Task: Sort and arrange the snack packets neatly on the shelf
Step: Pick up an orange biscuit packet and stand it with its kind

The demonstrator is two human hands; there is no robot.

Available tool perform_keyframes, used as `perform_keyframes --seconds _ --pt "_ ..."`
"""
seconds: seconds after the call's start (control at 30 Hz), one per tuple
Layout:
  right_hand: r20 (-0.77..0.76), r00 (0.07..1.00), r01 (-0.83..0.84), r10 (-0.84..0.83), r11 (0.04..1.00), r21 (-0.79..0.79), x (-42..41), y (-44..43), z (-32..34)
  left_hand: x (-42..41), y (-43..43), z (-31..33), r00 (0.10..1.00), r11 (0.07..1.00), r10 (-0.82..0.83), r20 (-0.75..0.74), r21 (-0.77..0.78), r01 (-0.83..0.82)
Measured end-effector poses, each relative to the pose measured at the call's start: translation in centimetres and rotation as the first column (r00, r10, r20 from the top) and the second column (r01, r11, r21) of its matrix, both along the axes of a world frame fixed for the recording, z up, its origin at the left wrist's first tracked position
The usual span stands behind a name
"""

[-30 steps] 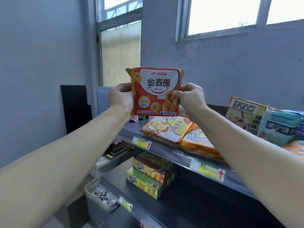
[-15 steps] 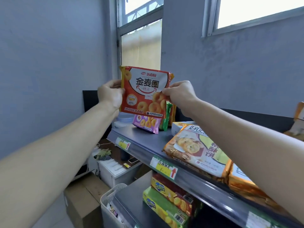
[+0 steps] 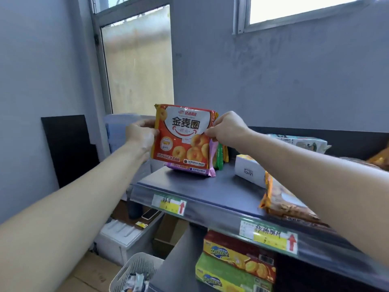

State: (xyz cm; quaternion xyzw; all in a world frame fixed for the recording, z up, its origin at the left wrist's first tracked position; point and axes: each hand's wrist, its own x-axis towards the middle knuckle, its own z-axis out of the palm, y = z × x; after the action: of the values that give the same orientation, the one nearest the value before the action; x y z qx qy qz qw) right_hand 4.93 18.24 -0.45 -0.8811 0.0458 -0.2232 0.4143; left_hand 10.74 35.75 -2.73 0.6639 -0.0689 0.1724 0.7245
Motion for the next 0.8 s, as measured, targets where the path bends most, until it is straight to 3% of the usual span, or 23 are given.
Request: perform_keyframes --seconds 0.4,0.8 --pt "-0.123 0.971 0.159 -0.204 0.941 -0.300 1.3 3.4 -2.9 5.7 2.7 -4.2 0.964 0.970 -0.214 -0.156 0.085 0.228" --pt "-0.061 0.964 0.243 -0.257 0.953 -0.180 2.9 3.4 -4.9 7.7 2.2 -5.1 0.931 0.951 -0.289 -0.222 0.041 0.305"
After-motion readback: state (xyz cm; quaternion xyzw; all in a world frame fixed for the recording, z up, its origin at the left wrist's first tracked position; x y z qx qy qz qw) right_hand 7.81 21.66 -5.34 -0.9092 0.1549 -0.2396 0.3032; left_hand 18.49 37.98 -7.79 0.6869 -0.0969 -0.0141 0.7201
